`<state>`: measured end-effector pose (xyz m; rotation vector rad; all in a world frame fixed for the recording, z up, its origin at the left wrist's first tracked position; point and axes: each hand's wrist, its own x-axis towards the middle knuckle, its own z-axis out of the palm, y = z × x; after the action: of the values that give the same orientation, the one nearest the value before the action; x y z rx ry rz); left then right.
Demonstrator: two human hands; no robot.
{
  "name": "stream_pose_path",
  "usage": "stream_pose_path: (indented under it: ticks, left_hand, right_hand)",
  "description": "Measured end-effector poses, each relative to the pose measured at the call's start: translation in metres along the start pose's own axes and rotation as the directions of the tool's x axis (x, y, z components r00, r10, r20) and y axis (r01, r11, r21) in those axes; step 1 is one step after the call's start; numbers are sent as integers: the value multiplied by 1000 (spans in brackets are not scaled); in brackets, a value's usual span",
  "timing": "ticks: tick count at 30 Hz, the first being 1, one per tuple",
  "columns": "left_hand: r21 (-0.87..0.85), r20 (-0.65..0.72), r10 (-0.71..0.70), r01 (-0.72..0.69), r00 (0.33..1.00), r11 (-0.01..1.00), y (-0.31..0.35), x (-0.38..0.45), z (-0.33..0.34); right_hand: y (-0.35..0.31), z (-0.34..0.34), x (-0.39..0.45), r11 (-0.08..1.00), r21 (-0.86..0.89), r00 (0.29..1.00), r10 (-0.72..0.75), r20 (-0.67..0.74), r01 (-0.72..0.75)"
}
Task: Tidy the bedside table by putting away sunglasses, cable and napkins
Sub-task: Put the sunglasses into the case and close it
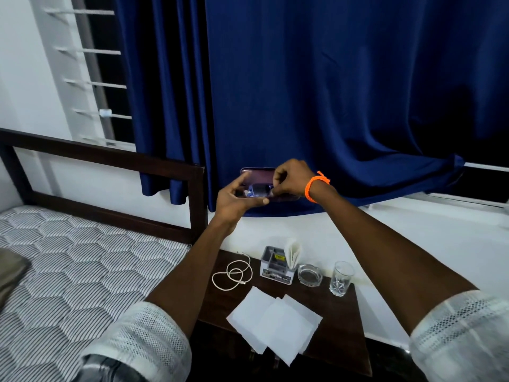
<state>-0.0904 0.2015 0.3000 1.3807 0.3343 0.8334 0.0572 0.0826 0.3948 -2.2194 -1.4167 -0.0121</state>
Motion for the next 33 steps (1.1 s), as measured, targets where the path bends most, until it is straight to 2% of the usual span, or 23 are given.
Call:
stream_pose_path:
  ticks: [8, 11, 13, 15, 17, 19, 21, 24, 27, 33]
  left_hand:
    - [-28, -19, 3, -3, 1000, 1000, 1, 0, -4]
    - [-38, -20, 1, -2, 1000, 999, 1, -1, -9]
    - [-54, -19, 2, -3, 1000, 999, 2, -2, -12]
    - [-75, -17, 2, -3, 1000, 997, 3, -2, -14]
    - [-111, -7, 3, -3, 1000, 994, 4, -3, -15]
    - [-153, 11, 0, 2, 1000, 988, 5, -5, -16]
    - [-166, 32, -1, 6, 999, 986, 7, -7, -16]
    - [-177, 59, 47, -36, 997, 984, 6, -9, -18]
    - [-202, 19, 61, -56, 998, 978, 5, -10, -19]
    - [-260, 13, 5, -1, 1000, 966, -2, -5, -29]
  right_hand:
    - [-1, -8, -6, 990, 138, 1000, -23, -3, 23]
    - [3, -3, -5, 977, 212, 984, 29, -177, 10]
    - [6, 0, -5, 958, 284, 946, 125, -299, -37]
    - [10, 5, -8, 926, 359, 904, 249, -349, -117]
    - [15, 12, -9, 857, 466, 887, 375, -272, -219]
    - [14, 21, -12, 649, 682, 870, 492, -37, -338]
    - [10, 27, -15, 436, 817, 859, 494, 135, -378]
    - [5, 35, -14, 267, 889, 850, 483, 211, -372]
    - [3, 38, -12, 186, 914, 847, 476, 236, -360]
    - [5, 41, -8, 160, 922, 852, 462, 244, -351]
